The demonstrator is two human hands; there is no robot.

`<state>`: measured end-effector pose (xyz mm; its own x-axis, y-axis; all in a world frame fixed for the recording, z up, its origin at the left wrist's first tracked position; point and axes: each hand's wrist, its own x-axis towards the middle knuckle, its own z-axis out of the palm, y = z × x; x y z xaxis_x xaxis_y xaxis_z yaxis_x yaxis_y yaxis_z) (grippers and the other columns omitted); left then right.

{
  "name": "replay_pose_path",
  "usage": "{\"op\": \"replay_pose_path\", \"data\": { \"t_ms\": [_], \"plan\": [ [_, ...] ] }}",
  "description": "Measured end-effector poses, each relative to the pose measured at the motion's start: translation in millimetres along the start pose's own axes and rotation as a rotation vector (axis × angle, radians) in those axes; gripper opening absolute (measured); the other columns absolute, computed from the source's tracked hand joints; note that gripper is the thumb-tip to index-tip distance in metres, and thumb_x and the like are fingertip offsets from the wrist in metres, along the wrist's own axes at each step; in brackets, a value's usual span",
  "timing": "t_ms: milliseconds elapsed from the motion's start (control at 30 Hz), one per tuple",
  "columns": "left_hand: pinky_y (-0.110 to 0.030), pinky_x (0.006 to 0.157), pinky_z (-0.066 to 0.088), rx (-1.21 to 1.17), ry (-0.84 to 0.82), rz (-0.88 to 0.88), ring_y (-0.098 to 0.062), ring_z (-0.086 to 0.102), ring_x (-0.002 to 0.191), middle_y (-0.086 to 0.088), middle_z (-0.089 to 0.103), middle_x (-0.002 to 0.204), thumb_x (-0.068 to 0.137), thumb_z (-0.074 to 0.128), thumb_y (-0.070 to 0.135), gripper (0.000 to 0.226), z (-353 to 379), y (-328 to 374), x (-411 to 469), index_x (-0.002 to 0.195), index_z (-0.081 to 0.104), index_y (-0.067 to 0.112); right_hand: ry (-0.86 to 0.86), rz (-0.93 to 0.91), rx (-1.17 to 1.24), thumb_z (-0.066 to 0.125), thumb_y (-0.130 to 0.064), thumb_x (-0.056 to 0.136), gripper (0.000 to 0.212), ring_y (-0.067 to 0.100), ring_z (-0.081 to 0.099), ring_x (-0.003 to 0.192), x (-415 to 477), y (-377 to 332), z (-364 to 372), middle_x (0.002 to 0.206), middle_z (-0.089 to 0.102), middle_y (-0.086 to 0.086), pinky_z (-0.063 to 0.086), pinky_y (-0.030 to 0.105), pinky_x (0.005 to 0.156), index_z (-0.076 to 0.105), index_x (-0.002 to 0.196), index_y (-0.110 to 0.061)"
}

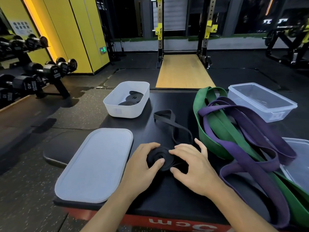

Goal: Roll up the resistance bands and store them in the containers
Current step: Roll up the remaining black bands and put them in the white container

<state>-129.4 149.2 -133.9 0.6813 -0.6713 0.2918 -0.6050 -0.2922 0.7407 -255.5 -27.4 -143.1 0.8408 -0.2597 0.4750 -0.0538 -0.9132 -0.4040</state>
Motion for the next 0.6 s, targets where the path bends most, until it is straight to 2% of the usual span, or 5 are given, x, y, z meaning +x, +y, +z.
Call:
{"op": "replay_pose_path", "data": {
  "t_ms": [200,333,433,533,600],
  "plan": [
    [-0.016,0.105,0.04,0.033,-0.098,0.043,0.008,0.051,0.129,0.034,0.056,0.135,0.099,0.066,0.026,0.041,-4.7,-0.4,0.3,0.134,0.056,0.043,-0.054,0.013,-0.08,0.054,-0.076,0.081,0.059,-0.003,0.053,0.117,2.4,-2.4,-0.6,0.113,0.056,-0.025,0.003,0.042,0.126,0.06,0.124,-0.035],
    [-0.019,0.115,0.035,0.074,-0.195,0.058,0.012,0.04,0.138,0.037,0.043,0.149,0.101,0.061,0.031,0.051,-7.9,4.6,0.4,0.147,0.044,0.047,-0.163,0.024,-0.106,0.044,-0.082,0.083,0.088,-0.006,0.024,0.147,5.2,-3.9,-2.2,0.155,0.039,-0.022,-0.007,0.038,0.127,0.034,0.156,-0.034],
    [-0.008,0.115,0.024,0.079,-0.249,0.083,0.018,0.028,0.142,0.042,0.031,0.155,0.104,0.056,0.023,0.069,-8.6,10.7,-1.0,0.158,0.022,0.051,-0.254,-0.018,-0.048,0.048,-0.075,0.089,0.091,-0.012,0.01,0.15,8.1,-6.2,-6.4,0.161,0.03,-0.024,-0.009,0.038,0.127,0.015,0.163,-0.033],
    [-0.002,0.114,0.014,0.079,-0.29,0.086,0.02,0.013,0.147,0.04,0.013,0.162,0.105,0.052,0.017,0.082,-8.5,13.7,-0.8,0.16,0.004,0.052,-0.218,-0.051,-0.039,0.051,-0.073,0.09,0.085,-0.011,0.021,0.146,7.9,-7.9,-9.0,0.152,0.038,-0.026,-0.002,0.041,0.128,0.021,0.16,-0.035],
    [-0.004,0.111,0.018,0.086,-0.278,0.088,0.021,0.007,0.147,0.039,0.0,0.165,0.103,0.053,0.017,0.085,-7.0,14.7,0.3,0.16,0.001,0.052,-0.156,-0.058,-0.061,0.051,-0.078,0.086,0.086,-0.005,0.031,0.142,5.2,-7.2,-7.5,0.145,0.043,-0.022,0.001,0.04,0.128,0.033,0.157,-0.032]
  ]
}}
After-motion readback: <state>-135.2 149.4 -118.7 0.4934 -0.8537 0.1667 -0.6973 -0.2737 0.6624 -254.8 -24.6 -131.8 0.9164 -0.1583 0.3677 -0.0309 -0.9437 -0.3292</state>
